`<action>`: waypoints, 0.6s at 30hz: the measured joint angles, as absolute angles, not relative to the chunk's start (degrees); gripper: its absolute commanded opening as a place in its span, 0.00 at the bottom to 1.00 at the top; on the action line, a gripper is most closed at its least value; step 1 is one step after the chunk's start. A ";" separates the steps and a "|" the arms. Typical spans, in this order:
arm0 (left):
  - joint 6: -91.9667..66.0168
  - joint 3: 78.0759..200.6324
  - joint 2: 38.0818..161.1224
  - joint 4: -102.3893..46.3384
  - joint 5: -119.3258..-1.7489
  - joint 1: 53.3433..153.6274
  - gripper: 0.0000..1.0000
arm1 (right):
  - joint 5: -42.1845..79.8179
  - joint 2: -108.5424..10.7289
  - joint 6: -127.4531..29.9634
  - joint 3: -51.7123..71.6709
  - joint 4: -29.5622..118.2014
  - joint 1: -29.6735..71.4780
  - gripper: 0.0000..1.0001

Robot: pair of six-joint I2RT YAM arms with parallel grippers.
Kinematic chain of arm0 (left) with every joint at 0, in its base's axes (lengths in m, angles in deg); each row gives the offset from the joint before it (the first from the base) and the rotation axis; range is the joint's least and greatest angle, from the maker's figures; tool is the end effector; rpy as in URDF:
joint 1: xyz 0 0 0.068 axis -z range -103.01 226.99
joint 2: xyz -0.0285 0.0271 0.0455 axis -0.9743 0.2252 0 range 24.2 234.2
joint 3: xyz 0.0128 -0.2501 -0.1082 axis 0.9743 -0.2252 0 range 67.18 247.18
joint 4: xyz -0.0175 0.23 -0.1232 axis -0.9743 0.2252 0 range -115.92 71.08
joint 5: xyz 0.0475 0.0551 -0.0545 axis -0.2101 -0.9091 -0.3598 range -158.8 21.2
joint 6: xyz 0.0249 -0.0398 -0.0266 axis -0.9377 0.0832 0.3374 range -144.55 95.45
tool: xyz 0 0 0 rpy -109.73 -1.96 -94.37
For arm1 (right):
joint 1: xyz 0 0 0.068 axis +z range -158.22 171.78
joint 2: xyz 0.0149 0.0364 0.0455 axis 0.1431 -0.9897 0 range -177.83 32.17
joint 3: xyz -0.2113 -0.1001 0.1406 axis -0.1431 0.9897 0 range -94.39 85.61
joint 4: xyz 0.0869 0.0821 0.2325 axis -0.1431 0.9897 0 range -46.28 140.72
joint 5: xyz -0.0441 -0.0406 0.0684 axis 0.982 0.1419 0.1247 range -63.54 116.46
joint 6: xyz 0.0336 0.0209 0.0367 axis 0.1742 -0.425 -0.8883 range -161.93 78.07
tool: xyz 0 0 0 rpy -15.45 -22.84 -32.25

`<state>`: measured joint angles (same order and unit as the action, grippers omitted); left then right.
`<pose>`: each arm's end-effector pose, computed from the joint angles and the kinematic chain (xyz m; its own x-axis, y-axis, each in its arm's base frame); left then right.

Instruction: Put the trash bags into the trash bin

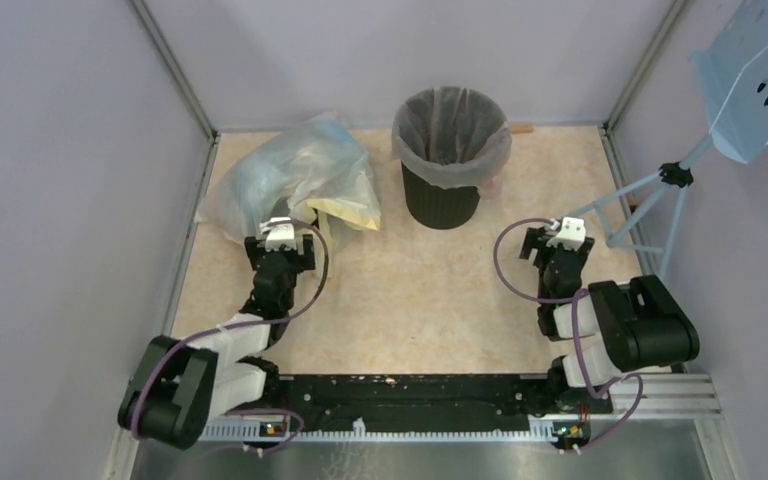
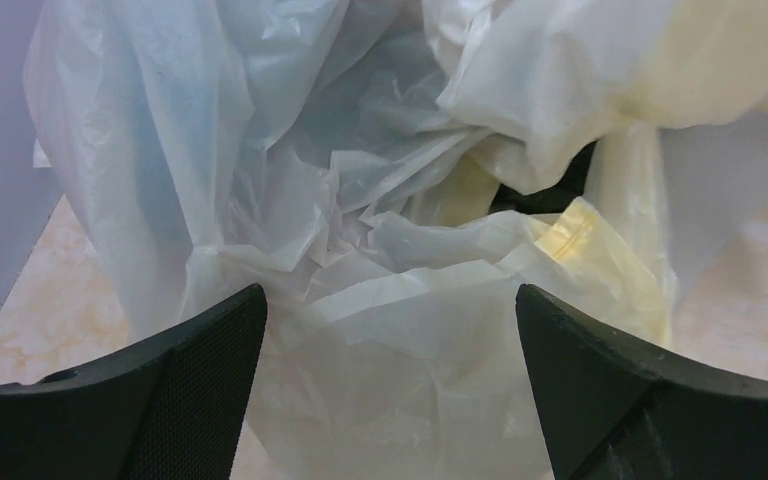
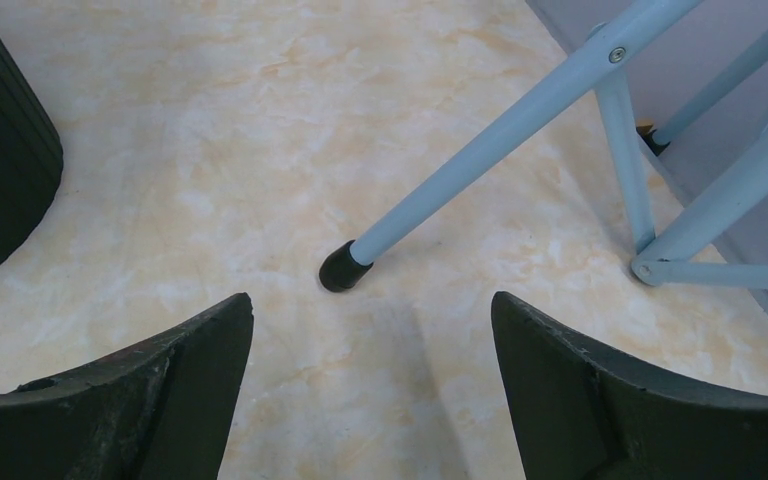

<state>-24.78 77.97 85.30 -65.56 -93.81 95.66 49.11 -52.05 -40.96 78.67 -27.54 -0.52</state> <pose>0.1938 -0.0496 0.1746 -0.1761 0.0633 -0.9823 -0.1027 0.9913 0.0823 0.2121 0.0149 0.1392 -0.1081 -0.0304 -0.9937 0.2541 0.9655 -0.0572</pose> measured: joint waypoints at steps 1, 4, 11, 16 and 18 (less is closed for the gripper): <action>-25.42 77.99 87.48 -67.57 -93.03 94.53 0.99 | 49.13 -52.05 -40.96 78.67 -27.69 -0.52 0.88; -27.76 77.99 95.61 -74.63 -89.14 91.03 0.99 | 49.24 -52.05 -40.94 78.67 -28.04 -0.52 0.88; -30.45 78.12 106.24 -85.69 -79.02 85.48 0.99 | 49.29 -52.05 -40.94 78.67 -28.22 -0.52 0.89; -30.36 79.00 114.21 -92.27 -75.43 82.77 0.99 | 49.29 -52.05 -40.91 78.67 -28.31 -0.52 0.89; -30.23 80.07 114.69 -91.02 -74.51 82.53 0.99 | 49.29 -52.05 -40.94 78.67 -28.28 -0.52 0.89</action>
